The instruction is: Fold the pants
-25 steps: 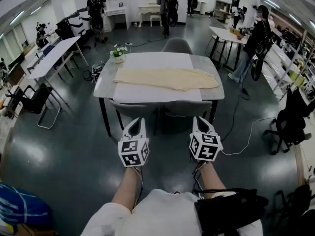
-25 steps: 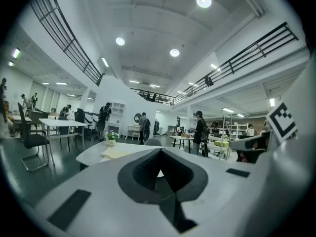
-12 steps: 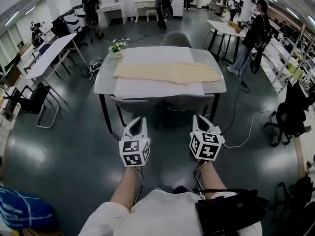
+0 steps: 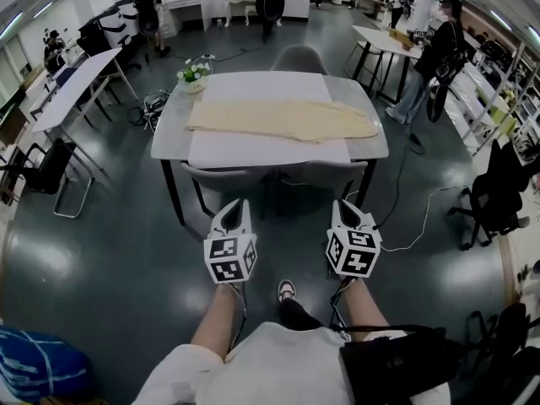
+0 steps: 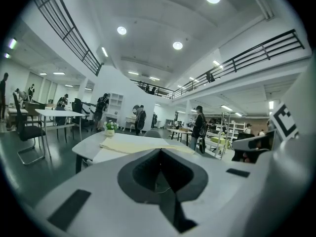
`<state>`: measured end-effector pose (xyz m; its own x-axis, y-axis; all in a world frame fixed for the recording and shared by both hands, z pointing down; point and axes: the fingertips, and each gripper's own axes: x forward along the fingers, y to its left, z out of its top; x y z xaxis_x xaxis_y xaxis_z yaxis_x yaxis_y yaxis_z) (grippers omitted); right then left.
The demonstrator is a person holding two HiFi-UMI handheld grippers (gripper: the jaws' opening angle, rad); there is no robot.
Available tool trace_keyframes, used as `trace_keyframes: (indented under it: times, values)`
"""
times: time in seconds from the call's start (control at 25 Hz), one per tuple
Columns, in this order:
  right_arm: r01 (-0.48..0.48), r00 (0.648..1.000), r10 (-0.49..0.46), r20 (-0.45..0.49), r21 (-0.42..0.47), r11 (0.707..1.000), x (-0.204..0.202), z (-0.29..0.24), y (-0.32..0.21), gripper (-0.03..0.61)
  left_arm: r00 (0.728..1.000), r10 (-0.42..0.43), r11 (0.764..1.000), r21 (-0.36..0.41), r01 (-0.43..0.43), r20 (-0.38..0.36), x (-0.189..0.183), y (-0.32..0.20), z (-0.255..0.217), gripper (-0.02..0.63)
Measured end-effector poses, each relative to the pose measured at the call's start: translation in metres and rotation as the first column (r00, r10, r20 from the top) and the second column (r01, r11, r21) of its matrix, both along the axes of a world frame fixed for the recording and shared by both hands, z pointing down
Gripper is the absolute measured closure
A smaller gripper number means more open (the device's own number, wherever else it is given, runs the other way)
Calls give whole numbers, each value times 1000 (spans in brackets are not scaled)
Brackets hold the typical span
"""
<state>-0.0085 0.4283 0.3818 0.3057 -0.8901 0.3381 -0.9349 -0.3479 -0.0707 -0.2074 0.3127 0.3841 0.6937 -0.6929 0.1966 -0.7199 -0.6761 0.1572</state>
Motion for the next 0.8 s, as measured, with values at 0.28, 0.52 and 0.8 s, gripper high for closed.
trace_keyframes:
  times: [0.28,0.52,0.8]
  values:
    - [-4,1000,4,1,-1,1000,54,4,-68,586,1000,-10,1000,14,10,19,48,-71,0,604]
    - [-3,999,4,34,-20,1000,120,15,-133,586,999,-46,999,5,45,24,99,-142,2,604]
    - [6,999,-5,54,-22,1000,176,20,-195,586,998,-33,999,14,33,47,163,-199,5,604]
